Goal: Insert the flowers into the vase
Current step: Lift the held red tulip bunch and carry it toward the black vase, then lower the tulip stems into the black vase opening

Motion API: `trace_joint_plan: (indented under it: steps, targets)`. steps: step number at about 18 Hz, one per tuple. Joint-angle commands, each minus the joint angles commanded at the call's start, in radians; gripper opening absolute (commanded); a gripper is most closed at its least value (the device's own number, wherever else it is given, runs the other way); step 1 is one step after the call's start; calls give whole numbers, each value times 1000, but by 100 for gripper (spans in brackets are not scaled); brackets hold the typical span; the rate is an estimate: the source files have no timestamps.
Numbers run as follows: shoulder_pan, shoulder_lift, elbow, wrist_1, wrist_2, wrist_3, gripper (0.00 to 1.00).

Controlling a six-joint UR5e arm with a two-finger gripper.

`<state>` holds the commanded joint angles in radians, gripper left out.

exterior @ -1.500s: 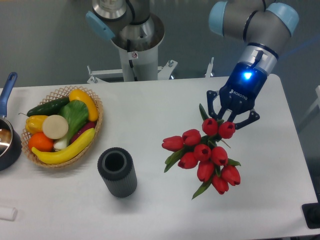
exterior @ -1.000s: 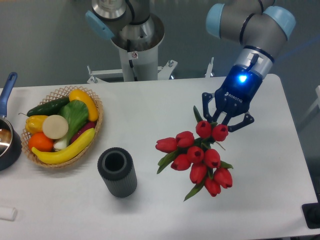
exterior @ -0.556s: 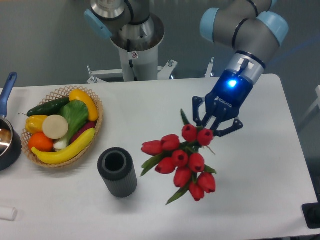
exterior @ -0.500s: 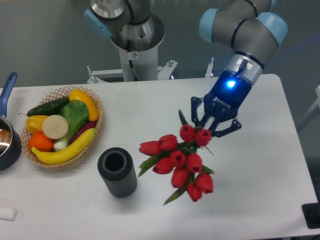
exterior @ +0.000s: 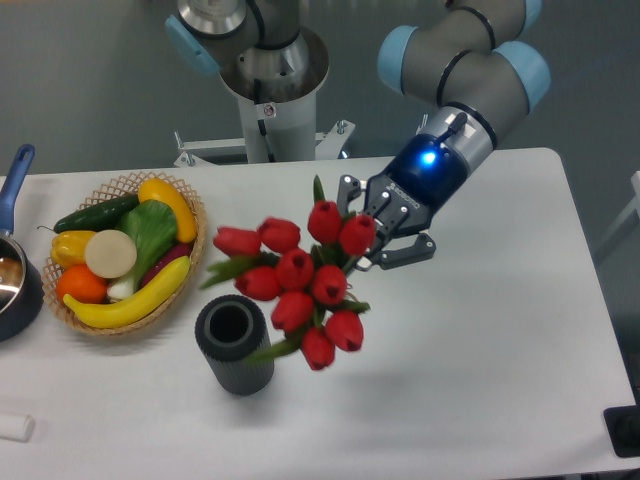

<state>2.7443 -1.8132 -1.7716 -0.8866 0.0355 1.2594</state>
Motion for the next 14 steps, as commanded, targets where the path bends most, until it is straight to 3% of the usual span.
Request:
trace_joint_plan:
  steps: [8, 14]
  targets:
    - [-11, 38, -89, 20, -163, 9, 22]
    - [-64, 14, -78, 20, -195, 78, 22]
